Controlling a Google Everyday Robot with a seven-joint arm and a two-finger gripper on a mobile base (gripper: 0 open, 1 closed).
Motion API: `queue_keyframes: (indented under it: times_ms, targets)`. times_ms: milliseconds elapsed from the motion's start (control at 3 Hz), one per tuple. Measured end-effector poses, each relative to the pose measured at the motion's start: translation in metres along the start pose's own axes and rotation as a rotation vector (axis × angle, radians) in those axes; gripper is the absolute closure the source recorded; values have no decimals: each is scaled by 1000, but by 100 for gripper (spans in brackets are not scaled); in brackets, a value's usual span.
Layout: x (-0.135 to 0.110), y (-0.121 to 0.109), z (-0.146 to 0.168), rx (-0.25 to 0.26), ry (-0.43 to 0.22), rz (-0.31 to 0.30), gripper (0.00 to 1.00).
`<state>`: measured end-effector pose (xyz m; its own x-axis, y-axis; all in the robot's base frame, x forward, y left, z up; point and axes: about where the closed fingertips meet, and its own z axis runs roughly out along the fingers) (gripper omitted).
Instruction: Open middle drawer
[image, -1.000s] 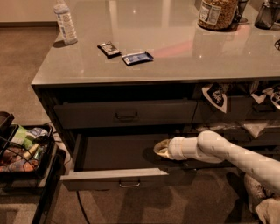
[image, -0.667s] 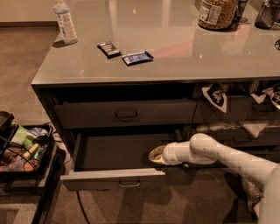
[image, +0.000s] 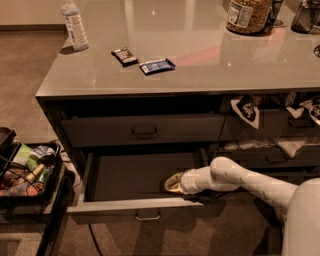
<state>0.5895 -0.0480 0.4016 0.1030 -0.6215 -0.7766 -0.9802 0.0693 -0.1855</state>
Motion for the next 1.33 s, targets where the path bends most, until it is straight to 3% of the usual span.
queue_keyframes:
  times_ms: [667,1000,1333]
  targets:
    - [-9,23,14,-79,68,-120,100]
    - [-13,32,2,-174,125,-136,100]
    - [-10,43,-10,-253,134,-105,100]
